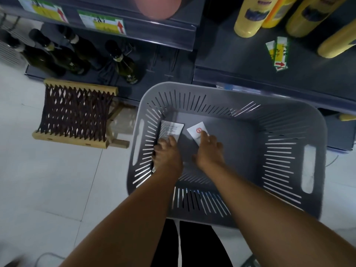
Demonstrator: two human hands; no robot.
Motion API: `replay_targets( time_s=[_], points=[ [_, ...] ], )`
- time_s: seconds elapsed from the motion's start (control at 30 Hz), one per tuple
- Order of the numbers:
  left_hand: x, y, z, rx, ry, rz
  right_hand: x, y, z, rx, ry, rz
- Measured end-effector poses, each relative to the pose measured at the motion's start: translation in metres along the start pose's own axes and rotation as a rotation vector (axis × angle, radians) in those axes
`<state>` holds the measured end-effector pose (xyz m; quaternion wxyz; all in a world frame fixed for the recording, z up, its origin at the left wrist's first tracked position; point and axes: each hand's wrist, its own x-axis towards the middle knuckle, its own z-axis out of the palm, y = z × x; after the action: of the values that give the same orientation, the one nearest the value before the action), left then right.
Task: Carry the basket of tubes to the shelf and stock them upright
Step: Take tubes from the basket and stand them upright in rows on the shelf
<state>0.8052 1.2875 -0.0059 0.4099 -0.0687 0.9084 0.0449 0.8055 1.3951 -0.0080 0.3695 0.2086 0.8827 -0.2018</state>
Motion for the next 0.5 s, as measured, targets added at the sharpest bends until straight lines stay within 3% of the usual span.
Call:
replay_targets(
  time_s=[0.3, 0.5],
  points=[
    [0.019, 0.011, 0.014, 0.048, 0.087, 0.020, 0.016, 0.016, 0.007, 0.035, 0.034, 0.033],
    [0.009, 0.015, 0.001, -0.116, 0.106, 0.060, 0.002, 0.025, -0.006, 0.114, 0.089, 0.059]
  ],
)
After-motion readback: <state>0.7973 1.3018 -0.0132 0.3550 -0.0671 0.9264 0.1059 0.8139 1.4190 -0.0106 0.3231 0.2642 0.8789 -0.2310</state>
